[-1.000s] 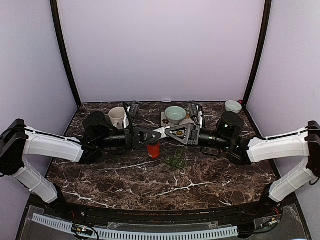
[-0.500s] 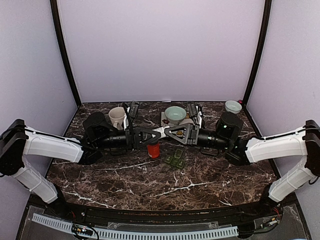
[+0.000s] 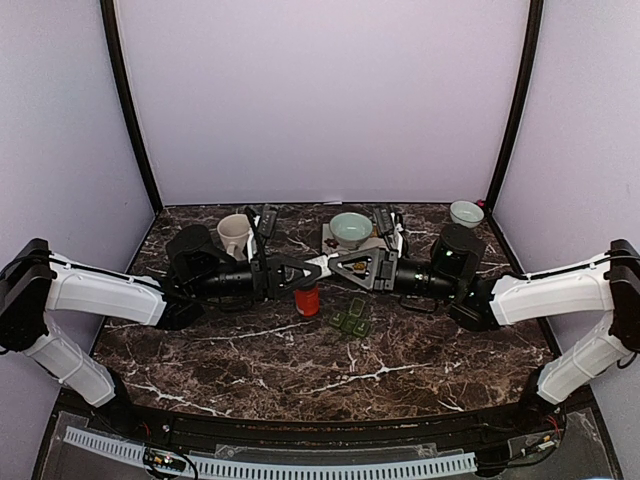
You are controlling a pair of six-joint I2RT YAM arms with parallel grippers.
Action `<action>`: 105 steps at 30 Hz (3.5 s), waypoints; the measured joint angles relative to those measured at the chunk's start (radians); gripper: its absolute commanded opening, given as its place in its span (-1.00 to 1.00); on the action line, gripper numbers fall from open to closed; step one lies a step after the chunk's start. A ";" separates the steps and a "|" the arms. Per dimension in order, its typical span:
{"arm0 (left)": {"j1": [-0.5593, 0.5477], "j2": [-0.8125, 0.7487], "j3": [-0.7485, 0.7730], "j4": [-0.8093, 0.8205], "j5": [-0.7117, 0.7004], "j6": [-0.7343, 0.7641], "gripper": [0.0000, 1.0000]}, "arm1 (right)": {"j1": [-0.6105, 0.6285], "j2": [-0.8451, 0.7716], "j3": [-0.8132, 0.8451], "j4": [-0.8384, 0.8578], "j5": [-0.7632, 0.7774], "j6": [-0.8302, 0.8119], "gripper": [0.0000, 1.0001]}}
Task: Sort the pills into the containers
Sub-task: Pass from the right arm to the left, then remove the lid of the pill bottle.
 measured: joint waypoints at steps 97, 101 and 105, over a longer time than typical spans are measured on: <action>0.125 -0.076 0.118 -0.470 0.310 0.264 -1.00 | 0.002 -0.119 0.122 -0.445 -0.015 -0.178 0.08; 0.126 -0.070 0.126 -0.471 0.326 0.264 -1.00 | 0.008 -0.093 0.122 -0.436 -0.031 -0.157 0.11; 0.126 -0.062 0.135 -0.470 0.338 0.264 -1.00 | 0.010 -0.084 0.122 -0.419 -0.046 -0.144 0.12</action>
